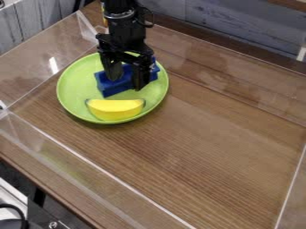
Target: Remove the blue object from inside the green plate and put it on the table
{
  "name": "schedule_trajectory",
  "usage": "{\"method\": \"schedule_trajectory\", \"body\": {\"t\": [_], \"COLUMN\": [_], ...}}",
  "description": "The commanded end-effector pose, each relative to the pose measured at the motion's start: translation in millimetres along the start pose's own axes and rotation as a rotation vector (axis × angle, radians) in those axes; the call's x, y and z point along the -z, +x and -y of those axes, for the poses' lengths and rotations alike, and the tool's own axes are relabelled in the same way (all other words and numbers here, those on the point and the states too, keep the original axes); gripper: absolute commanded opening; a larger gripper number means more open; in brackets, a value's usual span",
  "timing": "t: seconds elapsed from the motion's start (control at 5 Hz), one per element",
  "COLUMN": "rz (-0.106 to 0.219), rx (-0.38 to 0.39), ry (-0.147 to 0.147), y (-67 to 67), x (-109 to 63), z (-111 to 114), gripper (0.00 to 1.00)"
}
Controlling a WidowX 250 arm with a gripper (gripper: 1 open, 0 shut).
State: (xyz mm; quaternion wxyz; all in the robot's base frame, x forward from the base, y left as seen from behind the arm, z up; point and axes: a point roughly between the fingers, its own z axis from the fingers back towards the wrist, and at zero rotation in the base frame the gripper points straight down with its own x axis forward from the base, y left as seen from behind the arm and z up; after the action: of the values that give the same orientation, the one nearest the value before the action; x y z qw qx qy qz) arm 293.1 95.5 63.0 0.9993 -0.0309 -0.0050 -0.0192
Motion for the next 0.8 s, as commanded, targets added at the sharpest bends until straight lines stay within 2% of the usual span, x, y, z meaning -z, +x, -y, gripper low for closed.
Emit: {"method": "schedule_trajectory", "body": {"t": [0.0,0.6], "rz": [0.036,0.035], "rx": [0.005,-0.002], "ry": [0.017,0.001], "y": [8.3,9.7], "x": [-11.7,-13.0], "z": [-2.3,-1.8], "gripper": [1.00,1.00]}}
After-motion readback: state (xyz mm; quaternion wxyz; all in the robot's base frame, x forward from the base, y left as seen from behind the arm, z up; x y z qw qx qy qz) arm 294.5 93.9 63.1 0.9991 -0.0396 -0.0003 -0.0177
